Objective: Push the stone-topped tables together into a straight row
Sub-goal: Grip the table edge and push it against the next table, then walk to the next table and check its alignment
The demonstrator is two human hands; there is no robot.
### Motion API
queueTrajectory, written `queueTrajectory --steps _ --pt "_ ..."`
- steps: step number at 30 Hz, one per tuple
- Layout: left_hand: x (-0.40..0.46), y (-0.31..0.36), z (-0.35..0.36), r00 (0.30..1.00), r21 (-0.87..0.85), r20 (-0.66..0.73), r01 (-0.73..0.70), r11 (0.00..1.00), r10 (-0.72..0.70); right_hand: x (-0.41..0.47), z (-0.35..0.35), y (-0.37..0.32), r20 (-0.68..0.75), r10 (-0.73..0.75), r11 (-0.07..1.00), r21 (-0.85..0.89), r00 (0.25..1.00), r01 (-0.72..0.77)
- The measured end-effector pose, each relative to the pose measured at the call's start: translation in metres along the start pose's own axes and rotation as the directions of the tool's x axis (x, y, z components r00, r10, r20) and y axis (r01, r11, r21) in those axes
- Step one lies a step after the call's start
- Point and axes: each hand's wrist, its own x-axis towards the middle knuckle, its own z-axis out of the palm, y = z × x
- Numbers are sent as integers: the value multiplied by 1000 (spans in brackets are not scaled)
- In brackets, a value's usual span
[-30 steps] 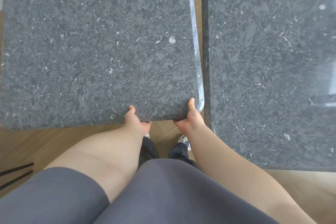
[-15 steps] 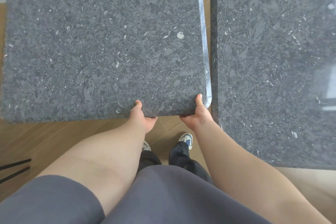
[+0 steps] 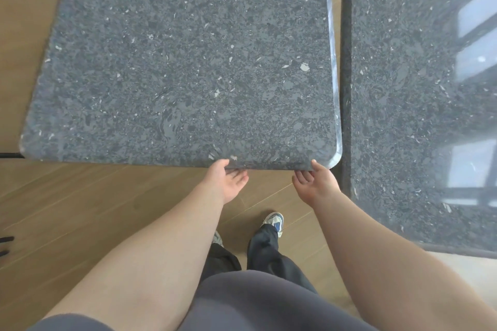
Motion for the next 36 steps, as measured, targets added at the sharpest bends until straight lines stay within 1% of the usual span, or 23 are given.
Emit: queueTrajectory --steps 5,8,10,14,17,21,23,26,28,30,32,36 --pt "-39 43 -42 998 43 59 -26 999 24 -34 18 40 -11 -29 995 -92 1000 28" --pt "-71 86 -80 989 14 108 -101 995 99 -54 45 71 -13 -98 986 -139 995 95" --pt "-92 120 -114 980 -31 122 -153 988 156 -68 68 98 21 -126 975 -183 992 128" --pt "-135 187 -192 952 -105 104 -278 955 289 -106 130 171 191 -117 946 -276 975 168" --pt "-164 224 -244 924 -166 23 -372 913 381 -141 181 226 333 -75 920 -339 940 194" --pt "-201 262 -291 877 -231 -61 -478 848 477 -189 241 282 471 -34 890 -387 882 241" --pt "-221 280 -309 834 -263 -79 -546 795 547 -209 265 302 538 -45 848 -424 842 317" --pt "-250 311 -330 725 -230 -99 -683 693 682 -234 298 323 656 -71 779 -434 752 452" --pt "-266 334 -339 639 -138 -111 -768 625 761 -247 322 336 720 -77 743 -420 690 522" --pt "-275 362 -342 567 -21 -121 -822 568 815 -258 349 348 765 -88 719 -395 638 572" --pt "-280 395 -342 528 26 -116 -845 534 841 -264 380 359 793 -96 709 -369 601 600" --pt "-291 474 -341 471 53 -98 -877 478 876 -266 457 377 836 -102 705 -322 540 632"
